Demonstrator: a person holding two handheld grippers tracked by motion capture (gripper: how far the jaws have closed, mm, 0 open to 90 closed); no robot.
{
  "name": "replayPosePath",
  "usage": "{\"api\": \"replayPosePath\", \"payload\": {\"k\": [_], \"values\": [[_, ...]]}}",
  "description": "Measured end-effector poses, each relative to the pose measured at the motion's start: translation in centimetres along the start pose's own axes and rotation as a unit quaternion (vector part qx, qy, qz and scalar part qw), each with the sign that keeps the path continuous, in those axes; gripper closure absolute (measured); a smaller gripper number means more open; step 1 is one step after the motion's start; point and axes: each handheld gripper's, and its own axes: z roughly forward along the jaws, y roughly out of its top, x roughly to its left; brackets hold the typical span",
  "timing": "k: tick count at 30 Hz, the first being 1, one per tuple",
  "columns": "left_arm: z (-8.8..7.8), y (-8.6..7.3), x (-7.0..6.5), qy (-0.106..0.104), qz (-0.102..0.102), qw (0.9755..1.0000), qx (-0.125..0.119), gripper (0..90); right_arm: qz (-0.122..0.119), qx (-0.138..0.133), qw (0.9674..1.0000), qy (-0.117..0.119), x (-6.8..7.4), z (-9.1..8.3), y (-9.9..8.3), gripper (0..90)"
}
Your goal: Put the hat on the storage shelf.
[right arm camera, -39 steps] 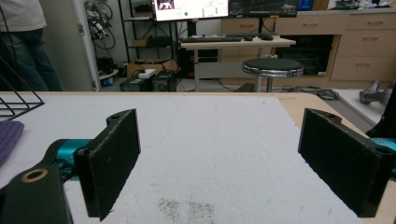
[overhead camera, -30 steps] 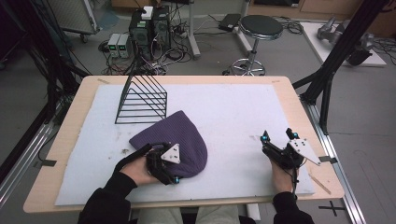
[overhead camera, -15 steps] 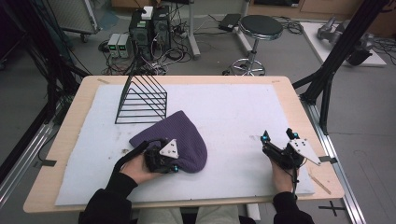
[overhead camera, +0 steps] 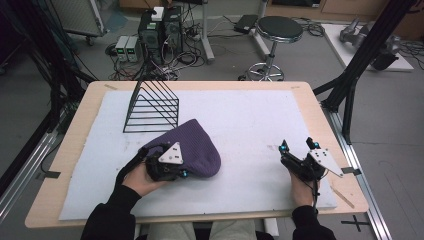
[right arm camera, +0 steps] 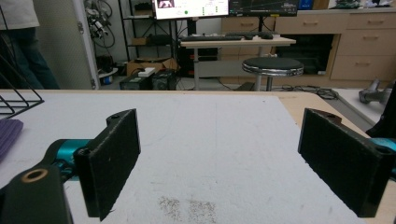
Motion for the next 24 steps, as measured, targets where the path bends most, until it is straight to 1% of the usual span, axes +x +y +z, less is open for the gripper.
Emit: {"api": "replayPosePath", "payload": {"k": [1,2,3,6,7,9,10,12,13,16,21,24], "values": [[-0.4,0.2,0.2,0.001,-0.003,1.0000,-0.007,78.6,0.002,0.001,1.0000,0.000,0.0,0.0,0.0,12.2],[-0.7,0.4,0.3,0.000,-0.003,1.0000,-0.007,78.6,0.000,0.002,1.0000,0.001,0.0,0.0,0.0,12.2],[-0.8,0.4,0.3,0.003,-0.004,0.9999,-0.012,78.6,0.000,0.002,1.0000,0.001,0.0,0.0,0.0,12.2],[-1.4,0.9,0.6,0.000,-0.009,0.9996,-0.027,78.5,0.001,0.002,1.0000,0.002,0.1,0.0,0.0,12.2],[-1.6,1.1,0.6,0.001,-0.008,0.9995,-0.029,78.5,0.001,0.002,1.0000,0.001,0.1,0.1,0.0,12.2],[-2.0,1.6,0.6,0.007,-0.006,0.9993,-0.035,78.5,0.001,0.002,1.0000,0.002,0.1,0.1,0.0,12.2],[-2.3,2.0,0.6,0.012,-0.006,0.9990,-0.042,78.4,0.000,0.002,1.0000,0.002,0.1,0.0,0.0,12.2],[-2.9,2.6,0.5,0.013,-0.009,0.9982,-0.058,78.3,0.001,0.002,1.0000,0.002,0.1,0.0,0.0,12.2],[-3.2,3.0,0.5,0.012,-0.009,0.9978,-0.064,78.3,0.001,0.002,1.0000,0.002,0.1,0.0,0.0,12.2],[-4.0,3.8,0.8,0.005,-0.018,0.9962,-0.085,78.4,0.000,0.001,1.0000,0.003,0.0,0.0,0.0,12.2],[-5.3,5.1,1.3,0.004,-0.018,0.9942,-0.106,78.3,0.001,0.001,1.0000,0.004,0.0,0.0,0.0,12.2],[-5.9,5.7,1.7,0.003,-0.023,0.9922,-0.123,78.4,0.001,0.001,1.0000,0.005,0.0,0.0,0.0,12.2]]}}
